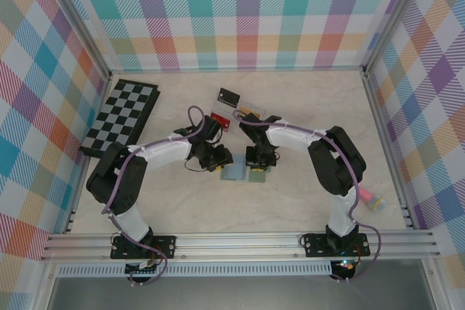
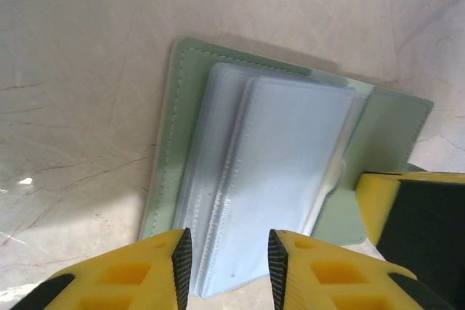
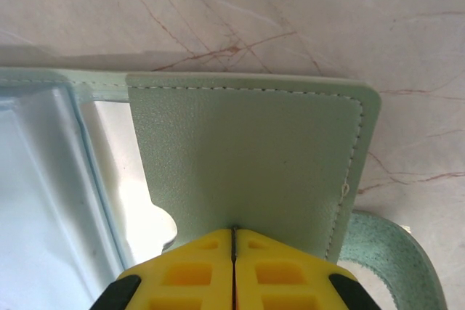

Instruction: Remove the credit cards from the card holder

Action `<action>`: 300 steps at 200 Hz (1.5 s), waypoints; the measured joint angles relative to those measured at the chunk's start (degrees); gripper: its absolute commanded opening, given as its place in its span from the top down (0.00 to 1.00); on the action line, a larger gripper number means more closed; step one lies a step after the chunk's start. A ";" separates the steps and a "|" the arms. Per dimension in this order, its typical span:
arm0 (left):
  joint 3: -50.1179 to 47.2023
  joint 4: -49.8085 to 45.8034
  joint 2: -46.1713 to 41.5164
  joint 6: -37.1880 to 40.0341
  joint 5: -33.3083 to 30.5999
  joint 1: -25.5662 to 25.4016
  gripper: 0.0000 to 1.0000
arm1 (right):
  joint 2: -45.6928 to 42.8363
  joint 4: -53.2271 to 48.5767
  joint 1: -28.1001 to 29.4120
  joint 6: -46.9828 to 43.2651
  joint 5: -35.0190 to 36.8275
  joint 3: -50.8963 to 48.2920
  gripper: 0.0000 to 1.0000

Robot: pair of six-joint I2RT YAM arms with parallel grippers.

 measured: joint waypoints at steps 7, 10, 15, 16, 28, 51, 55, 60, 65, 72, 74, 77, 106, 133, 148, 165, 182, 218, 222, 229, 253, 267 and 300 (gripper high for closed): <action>0.07 0.13 -0.09 0.07 0.15 0.00 0.68 | 0.00 0.00 -0.02 0.00 0.00 0.00 0.92; 0.11 0.13 -0.09 0.11 0.24 0.00 0.69 | 0.00 0.00 -0.02 0.00 0.00 0.00 0.93; 0.11 0.20 -0.09 0.17 0.46 0.00 0.70 | 0.00 0.00 -0.02 0.00 0.00 0.00 0.93; 0.11 0.17 -0.09 0.22 0.46 0.00 0.71 | 0.00 0.00 -0.02 0.00 0.00 0.00 0.92; 0.11 0.17 0.02 0.24 1.16 0.00 0.73 | 0.00 0.00 0.00 0.00 0.00 0.00 0.92; 0.13 0.59 0.85 0.22 2.51 0.00 0.73 | 0.00 0.00 -0.02 0.00 0.00 0.00 0.92; 0.13 0.61 1.14 0.20 2.73 0.00 0.73 | 0.00 0.00 -0.02 0.00 0.00 0.00 0.92; 0.13 0.59 1.46 0.22 2.86 0.00 0.73 | 0.02 0.00 0.00 0.00 0.00 0.00 0.92; 0.13 0.57 1.79 0.22 2.93 0.00 0.73 | 0.04 0.00 -0.02 0.00 0.00 0.00 0.92; 0.13 0.59 2.27 0.22 3.13 0.00 0.73 | 0.09 0.00 -0.02 0.00 0.00 0.00 0.93; 0.13 0.57 2.40 0.22 3.21 0.00 0.73 | 0.09 0.00 -0.02 0.00 0.00 0.00 0.93; 0.13 0.57 2.58 0.22 3.28 0.00 0.73 | 0.09 0.02 -0.02 0.00 0.00 0.00 0.93; 0.20 0.55 3.21 0.22 3.63 0.00 0.73 | 0.11 0.02 -0.02 0.00 0.00 0.00 0.93; 0.48 0.92 3.87 0.20 4.42 0.00 0.75 | 0.11 0.02 -0.02 0.00 -0.02 0.00 0.93; 0.48 1.73 4.31 0.17 5.44 0.00 0.76 | 0.11 0.02 -0.02 0.00 0.00 0.00 0.93; 0.48 2.38 4.63 0.02 6.58 0.00 0.76 | 0.11 0.02 -0.02 0.00 -0.02 0.00 0.93; 0.48 3.04 4.92 0.00 7.52 0.00 0.76 | 0.11 0.02 -0.02 -0.02 -0.02 0.00 0.93; 0.48 3.23 4.92 -0.02 9.27 0.00 0.79 | 0.11 -0.02 -0.02 -0.02 0.00 0.00 0.93; 0.48 3.26 4.92 -0.02 9.42 0.00 0.79 | 0.11 -0.02 -0.02 0.00 0.00 0.00 0.93; 0.48 3.28 4.92 0.00 9.75 0.00 0.79 | 0.11 -0.04 -0.04 0.00 0.00 0.00 0.93; 0.48 3.76 4.92 0.00 10.49 0.00 0.79 | 0.11 -0.09 -0.11 0.00 0.02 0.00 0.93; 0.48 4.63 4.92 -0.02 11.13 0.00 0.79 | 0.11 -0.17 -0.20 -0.02 0.04 0.00 0.93; 0.48 7.80 4.92 0.02 13.35 -0.24 0.80 | 0.11 -0.15 -0.28 0.00 -0.02 0.00 0.93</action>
